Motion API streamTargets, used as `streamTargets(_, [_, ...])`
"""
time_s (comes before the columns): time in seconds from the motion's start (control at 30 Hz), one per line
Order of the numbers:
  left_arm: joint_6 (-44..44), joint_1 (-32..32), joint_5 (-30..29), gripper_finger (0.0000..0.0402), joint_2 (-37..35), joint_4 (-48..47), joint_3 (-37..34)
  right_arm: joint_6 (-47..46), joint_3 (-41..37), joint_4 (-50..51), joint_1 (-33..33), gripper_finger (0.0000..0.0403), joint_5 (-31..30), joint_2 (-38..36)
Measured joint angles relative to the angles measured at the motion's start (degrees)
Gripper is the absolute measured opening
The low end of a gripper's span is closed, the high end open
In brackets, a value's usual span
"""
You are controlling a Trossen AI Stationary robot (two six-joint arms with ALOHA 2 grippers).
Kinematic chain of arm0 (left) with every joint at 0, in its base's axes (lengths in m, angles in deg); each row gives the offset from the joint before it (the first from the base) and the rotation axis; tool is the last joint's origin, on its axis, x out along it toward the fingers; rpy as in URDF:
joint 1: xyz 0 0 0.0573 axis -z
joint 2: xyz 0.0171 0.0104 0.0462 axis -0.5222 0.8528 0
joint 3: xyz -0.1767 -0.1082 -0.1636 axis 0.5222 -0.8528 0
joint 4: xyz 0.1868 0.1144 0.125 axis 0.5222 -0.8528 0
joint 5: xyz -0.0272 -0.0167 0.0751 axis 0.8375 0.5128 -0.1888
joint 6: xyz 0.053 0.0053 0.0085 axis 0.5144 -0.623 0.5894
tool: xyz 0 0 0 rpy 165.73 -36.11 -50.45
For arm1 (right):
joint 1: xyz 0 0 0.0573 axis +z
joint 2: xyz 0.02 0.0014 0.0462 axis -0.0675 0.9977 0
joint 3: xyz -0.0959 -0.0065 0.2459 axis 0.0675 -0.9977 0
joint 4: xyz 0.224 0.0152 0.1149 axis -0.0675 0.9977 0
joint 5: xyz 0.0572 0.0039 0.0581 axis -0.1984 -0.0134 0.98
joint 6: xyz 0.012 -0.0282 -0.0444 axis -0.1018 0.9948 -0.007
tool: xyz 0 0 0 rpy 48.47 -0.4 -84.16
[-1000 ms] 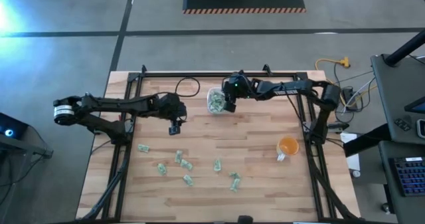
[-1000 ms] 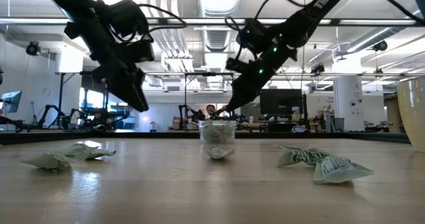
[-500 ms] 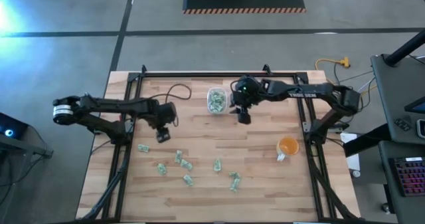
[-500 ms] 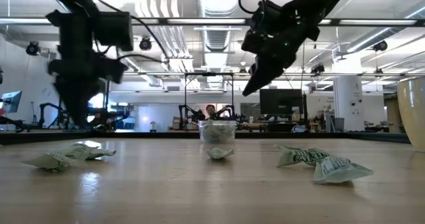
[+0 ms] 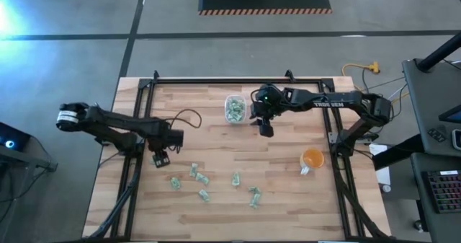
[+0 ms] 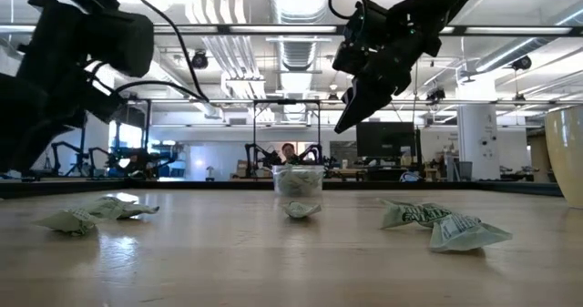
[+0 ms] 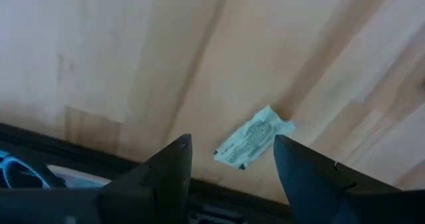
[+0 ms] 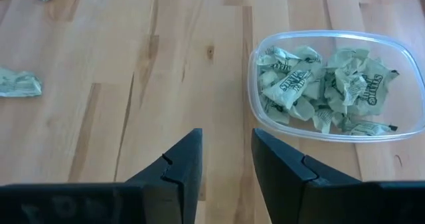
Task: Pick and place Stevia / Truvia into bins
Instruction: Put the green stevia packet into the transparent bin
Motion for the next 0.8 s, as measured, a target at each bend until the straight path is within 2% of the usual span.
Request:
streamTargets(0.4, [-4.5,10.5,-0.9,0.0196,-0.1,0.9,-1.0,-0.2,-0.1,0.0,0.0,0.0113,0.0,0.0])
streamTargets(0.67, [-4.5,11.5,-1.2,0.0196,-0.1,5.5,-3.4,-1.2,-0.1,0.0,0.1,0.0106,0.0,0.0])
streamTargets(0.8, [-5.2,11.5,1.1,0.0196,0.0,6.2,-6.0,-1.3,-0.1,0.1,0.1,0.0109,0.0,0.0])
